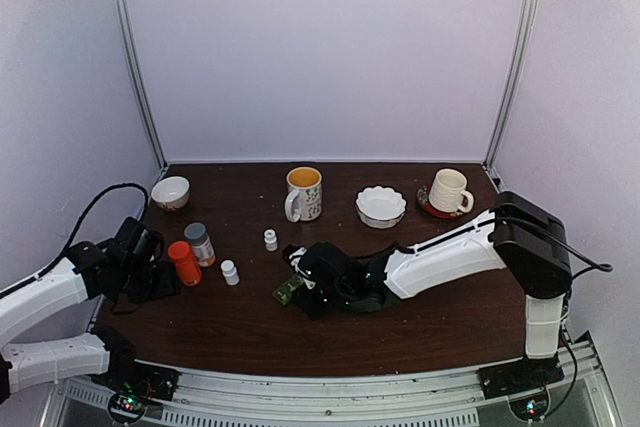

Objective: Sort the pills into containers
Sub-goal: Position the pill container at the center of the board, then move the pill container to the center of the board.

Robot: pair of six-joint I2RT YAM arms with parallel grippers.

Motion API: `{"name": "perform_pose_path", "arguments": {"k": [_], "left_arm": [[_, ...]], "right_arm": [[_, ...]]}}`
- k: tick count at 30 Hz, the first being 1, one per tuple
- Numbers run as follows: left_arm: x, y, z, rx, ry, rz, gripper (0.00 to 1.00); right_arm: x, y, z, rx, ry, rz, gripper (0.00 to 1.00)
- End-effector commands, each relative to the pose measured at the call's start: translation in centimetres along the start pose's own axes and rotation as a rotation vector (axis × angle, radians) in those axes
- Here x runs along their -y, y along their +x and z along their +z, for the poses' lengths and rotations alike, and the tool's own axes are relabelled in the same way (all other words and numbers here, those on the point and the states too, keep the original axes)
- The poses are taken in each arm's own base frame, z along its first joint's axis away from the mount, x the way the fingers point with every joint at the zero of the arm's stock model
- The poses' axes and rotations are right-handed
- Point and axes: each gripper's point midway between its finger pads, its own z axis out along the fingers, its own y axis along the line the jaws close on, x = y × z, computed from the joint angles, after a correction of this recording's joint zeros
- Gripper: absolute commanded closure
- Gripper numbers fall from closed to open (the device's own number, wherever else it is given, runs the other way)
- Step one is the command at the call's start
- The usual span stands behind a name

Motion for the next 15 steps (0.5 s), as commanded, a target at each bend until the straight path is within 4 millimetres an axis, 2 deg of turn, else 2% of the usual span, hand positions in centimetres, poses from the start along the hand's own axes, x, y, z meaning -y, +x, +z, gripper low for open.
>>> {"name": "perform_pose_path", "arguments": {"k": [1,7,15], "left_arm": [[1.6,-0.7,1.6,0.018,0.093,-0.006,0.38],[1.9,-0.6,3.3,0.003,0.108,0.000,0.48],[1.8,-1.2,5.4,0.010,0.060,0.039,0.50]], "right_arm": [[0.7,-2.5,0.5,0.034,0.009,0.024,0.53],[0.7,-4.2,-1.9,0.105,-0.007,0.013,0.52],[1.2,-5.2,-6.0,0.207,-0.034,0.018,0.49]]}}
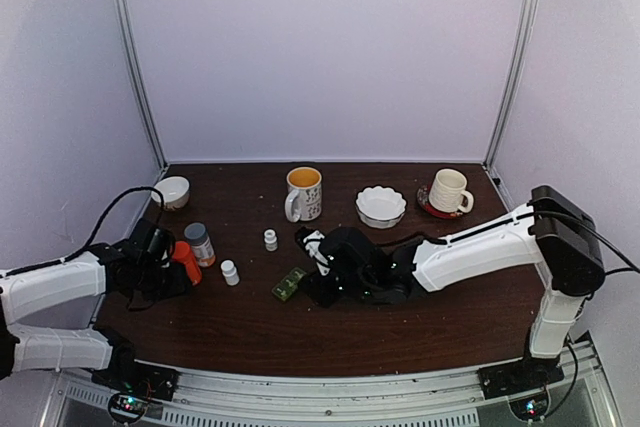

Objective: Sort the pills into containers
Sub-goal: Move the pill container to the center of the board.

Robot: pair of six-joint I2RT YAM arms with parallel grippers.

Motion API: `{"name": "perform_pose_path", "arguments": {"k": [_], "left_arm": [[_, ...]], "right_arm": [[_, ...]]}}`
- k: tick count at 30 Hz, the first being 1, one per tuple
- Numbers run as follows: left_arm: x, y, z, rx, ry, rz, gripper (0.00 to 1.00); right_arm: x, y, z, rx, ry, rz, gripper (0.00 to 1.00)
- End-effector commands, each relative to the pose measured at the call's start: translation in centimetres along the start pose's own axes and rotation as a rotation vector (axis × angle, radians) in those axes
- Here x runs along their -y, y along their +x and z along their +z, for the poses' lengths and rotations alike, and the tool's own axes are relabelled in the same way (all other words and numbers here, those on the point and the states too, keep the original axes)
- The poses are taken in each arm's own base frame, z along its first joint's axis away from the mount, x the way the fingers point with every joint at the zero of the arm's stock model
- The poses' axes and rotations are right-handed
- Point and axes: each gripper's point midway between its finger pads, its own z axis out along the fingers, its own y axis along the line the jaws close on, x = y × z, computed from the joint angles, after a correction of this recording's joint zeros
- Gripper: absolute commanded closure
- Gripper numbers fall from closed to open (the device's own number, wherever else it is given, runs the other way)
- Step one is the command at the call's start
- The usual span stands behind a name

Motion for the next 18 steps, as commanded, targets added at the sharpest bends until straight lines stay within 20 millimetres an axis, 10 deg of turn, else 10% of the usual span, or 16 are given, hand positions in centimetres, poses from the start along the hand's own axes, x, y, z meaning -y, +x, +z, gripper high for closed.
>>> {"name": "perform_pose_path", "arguments": {"k": [1,18], "left_arm": [[0.5,-1.7,0.9,0.055,0.008,0.020,0.50],[3.5,-5.0,3.9,0.073,0.031,0.048,0.53]], "right_arm": [[-0.2,-2.6,-2.6,0.113,-0.022,0.006,0.48],[1.2,-3.4,-5.0,0.161,0.005,0.025,0.48]]}}
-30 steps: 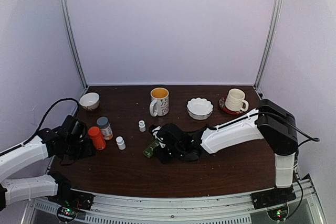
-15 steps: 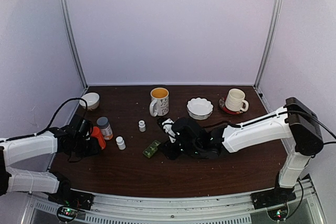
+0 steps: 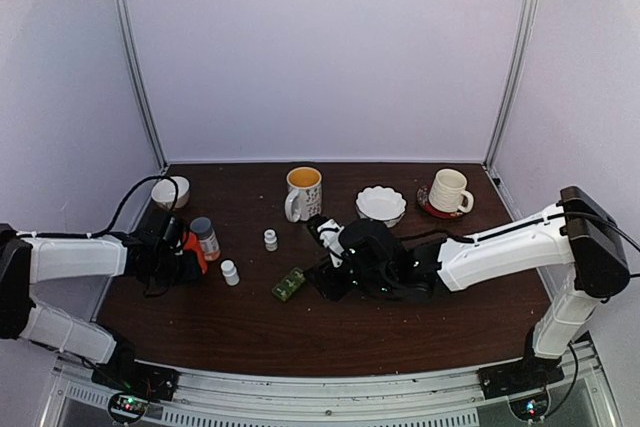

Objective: Sort the pills into containers
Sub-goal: Move the pill container to the center of the board, then reset both arms

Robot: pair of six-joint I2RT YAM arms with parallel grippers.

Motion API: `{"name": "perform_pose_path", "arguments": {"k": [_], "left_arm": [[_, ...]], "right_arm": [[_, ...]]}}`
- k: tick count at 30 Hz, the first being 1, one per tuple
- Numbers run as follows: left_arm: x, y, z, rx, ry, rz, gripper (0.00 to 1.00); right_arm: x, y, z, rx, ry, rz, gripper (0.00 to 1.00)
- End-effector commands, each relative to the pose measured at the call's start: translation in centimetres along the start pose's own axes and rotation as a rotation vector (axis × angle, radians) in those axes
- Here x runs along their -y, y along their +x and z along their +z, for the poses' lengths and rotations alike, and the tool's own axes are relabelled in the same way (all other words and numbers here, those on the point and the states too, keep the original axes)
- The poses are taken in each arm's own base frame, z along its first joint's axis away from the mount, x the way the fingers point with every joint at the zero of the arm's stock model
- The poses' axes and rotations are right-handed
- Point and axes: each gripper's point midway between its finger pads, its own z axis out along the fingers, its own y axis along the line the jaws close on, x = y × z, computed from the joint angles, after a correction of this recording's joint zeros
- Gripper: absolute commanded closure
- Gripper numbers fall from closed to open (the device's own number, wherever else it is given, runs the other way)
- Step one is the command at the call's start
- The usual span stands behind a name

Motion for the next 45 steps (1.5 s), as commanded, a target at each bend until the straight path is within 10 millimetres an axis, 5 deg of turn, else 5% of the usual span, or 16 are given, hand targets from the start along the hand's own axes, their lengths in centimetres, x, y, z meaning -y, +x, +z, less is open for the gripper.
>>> {"name": "perform_pose_path", "arguments": {"k": [1,19,30,32,34,37,39,40,45], "left_arm": [[1.8,-2.4,0.9,0.039,0.042,0.018,0.53],[6.0,-6.3,2.6,0.039,0.115,0.100,0.55],[3.1,-4.7,-3.8,0.106,0.114,0.078,0.49],[2.7,-5.4,-5.8,0.161,0.116,0.070,0.47],[2.3,-6.8,-7.9,0.235,0.109,0.062,0.35],[0.6,-8.6,-10.4,0.333,0.029,0.018,0.16],[0.1,-9.7,-11.5,0.386,0.003,0.008,0.05],[-0.1,-10.1,-12.0,0.407,-0.009,0.005,0.03],[0.4,-11.9,-13.3,0.487,-0.010,0.069,0.02]], "right_arm": [[0.9,-1.0,-1.2,0.038,0.030,0.003,0.48],[4.8,-3.1,-5.4,0.175,0.129,0.085,0.48],[11.1,-5.2,-12.1,0.321,0.447,0.040,0.49],[12.7,-5.5,-13.6,0.343,0.527,0.030,0.47],[14.3,-5.9,-14.8,0.354,0.590,0.019,0.47],[16.9,-6.2,-16.3,0.351,0.686,0.014,0.31],[19.0,-6.3,-17.9,0.354,0.773,0.038,0.05],[20.1,-6.3,-19.0,0.366,0.823,0.059,0.01],[24.1,-5.8,-24.1,0.451,0.952,0.128,0.00]]}}
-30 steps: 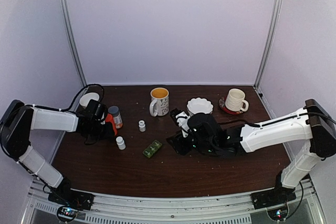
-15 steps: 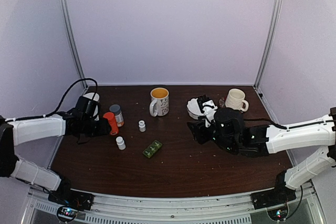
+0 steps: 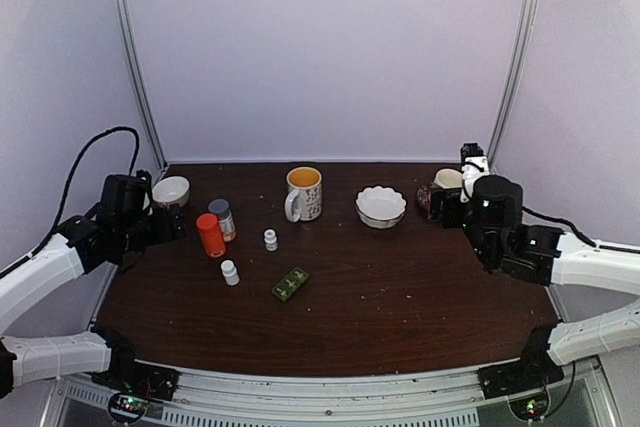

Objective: Sort the pills into containers
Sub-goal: Reset both arms

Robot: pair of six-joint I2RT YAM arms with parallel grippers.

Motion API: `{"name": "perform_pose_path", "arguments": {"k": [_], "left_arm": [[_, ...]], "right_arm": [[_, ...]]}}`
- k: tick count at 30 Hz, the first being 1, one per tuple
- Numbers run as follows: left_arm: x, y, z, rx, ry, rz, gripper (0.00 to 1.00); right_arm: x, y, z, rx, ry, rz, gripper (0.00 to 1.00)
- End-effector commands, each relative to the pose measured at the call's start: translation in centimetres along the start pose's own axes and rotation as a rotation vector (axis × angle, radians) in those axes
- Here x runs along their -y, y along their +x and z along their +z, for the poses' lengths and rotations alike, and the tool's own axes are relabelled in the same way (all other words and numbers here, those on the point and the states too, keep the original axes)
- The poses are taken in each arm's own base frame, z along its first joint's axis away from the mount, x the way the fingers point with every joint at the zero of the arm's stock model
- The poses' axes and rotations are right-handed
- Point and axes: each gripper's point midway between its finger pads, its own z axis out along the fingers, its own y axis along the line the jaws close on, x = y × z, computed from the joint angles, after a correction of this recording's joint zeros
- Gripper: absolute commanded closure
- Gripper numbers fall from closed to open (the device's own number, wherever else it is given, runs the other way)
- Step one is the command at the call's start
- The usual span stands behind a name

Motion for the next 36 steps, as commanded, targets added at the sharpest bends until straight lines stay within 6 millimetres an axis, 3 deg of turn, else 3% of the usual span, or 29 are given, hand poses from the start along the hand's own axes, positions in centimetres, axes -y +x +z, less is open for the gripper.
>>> {"name": "perform_pose_path", "arguments": {"k": [1,4,7,12,16,22,26,28,31,33,36], "left_arm": [[0.3,-3.1,-0.8,0.112,-0.005,0.097,0.02],[0.9,-3.9,-0.5,0.149,0.006,0.219,0.02],[-2.1,-4.7,-0.4,0.198,-0.174,0.191,0.02],[-4.2,-5.4,-0.8,0.340,-0.289,0.258,0.02],[-5.1,-5.1,-1.2,0.460,-0.304,0.296,0.02],[-8.3,-4.0,1.0,0.434,-0.432,0.325,0.02],[-9.8,-3.6,2.7,0.421,-0.430,0.302,0.02],[-10.8,-3.6,3.1,0.431,-0.441,0.285,0.02],[-11.3,-4.1,3.9,0.426,-0.405,0.283,0.02],[-11.4,-4.5,4.3,0.427,-0.395,0.279,0.02],[-11.5,-4.9,4.6,0.442,-0.387,0.273,0.02]], "right_arm": [[6.3,-0.7,-0.9,0.066,0.169,0.022,0.00],[9.7,-0.4,-1.5,0.109,0.221,0.069,0.00],[13.1,0.6,-1.8,0.148,0.275,0.149,0.00],[15.2,1.0,-2.4,0.282,0.275,0.111,0.03],[17.6,2.7,-2.3,0.315,0.374,0.071,0.03],[18.8,5.1,0.0,0.275,0.430,0.035,0.02],[17.3,5.8,3.0,0.258,0.291,0.030,0.04],[17.5,6.5,4.2,0.230,0.299,0.021,0.04],[19.3,8.0,5.4,0.197,0.338,0.083,0.03],[20.2,7.9,5.6,0.203,0.349,0.140,0.02],[19.7,7.6,6.2,0.197,0.314,0.114,0.02]]}}
